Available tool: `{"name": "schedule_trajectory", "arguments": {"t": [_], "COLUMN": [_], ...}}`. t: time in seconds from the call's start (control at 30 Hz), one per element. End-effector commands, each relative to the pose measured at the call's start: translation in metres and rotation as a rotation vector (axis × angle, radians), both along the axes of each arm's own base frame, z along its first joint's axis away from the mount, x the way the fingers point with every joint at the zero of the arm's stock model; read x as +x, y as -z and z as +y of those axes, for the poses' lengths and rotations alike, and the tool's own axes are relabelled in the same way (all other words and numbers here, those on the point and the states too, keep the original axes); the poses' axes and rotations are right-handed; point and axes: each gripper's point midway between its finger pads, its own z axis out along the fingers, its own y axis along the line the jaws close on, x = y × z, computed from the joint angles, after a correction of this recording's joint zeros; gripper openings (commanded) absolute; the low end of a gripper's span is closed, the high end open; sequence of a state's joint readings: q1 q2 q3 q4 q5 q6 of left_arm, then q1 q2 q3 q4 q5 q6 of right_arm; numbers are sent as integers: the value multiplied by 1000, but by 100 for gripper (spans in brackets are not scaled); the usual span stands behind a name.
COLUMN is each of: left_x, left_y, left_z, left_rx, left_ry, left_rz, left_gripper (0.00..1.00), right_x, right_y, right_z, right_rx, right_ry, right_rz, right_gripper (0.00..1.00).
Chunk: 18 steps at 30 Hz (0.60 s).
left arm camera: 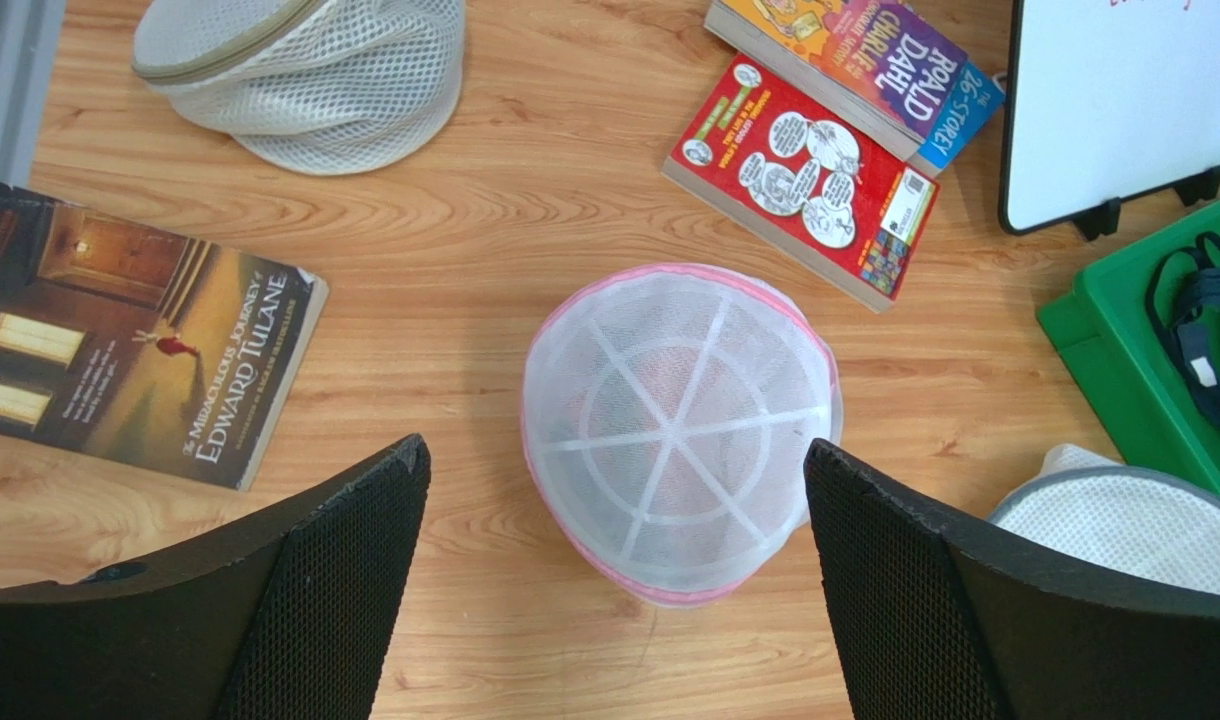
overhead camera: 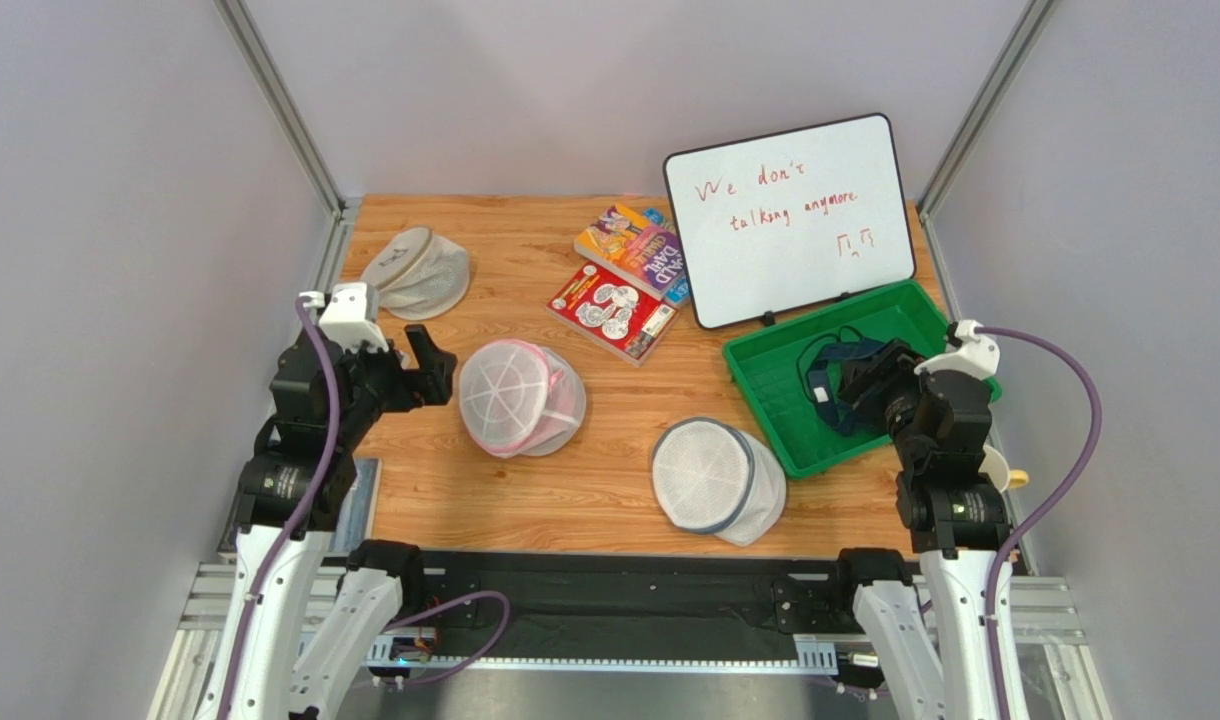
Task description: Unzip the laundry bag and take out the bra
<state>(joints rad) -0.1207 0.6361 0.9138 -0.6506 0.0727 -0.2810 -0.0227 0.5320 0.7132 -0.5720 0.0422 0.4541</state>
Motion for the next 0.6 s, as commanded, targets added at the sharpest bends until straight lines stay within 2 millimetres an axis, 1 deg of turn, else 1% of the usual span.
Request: {"name": "schedule_trajectory", "arguments": {"t": [0.0, 0.1, 0.57], "left_x": [-3, -2, -3], "left_y": [8, 13, 10], "left_z": [7, 9, 14], "left_rx": [34, 41, 48], "left_ry": [-16, -25, -53], "left_rz": [3, 15, -10], "left_gripper": [99, 98, 98], "right_x": [-3, -5, -7], "right_y": [-13, -13, -14], "right_z": [3, 2, 0], "right_rx": [-21, -22, -45], "right_ry": [-32, -31, -27], "right_rz": [-27, -27, -24], "right_gripper": [61, 61, 62]}}
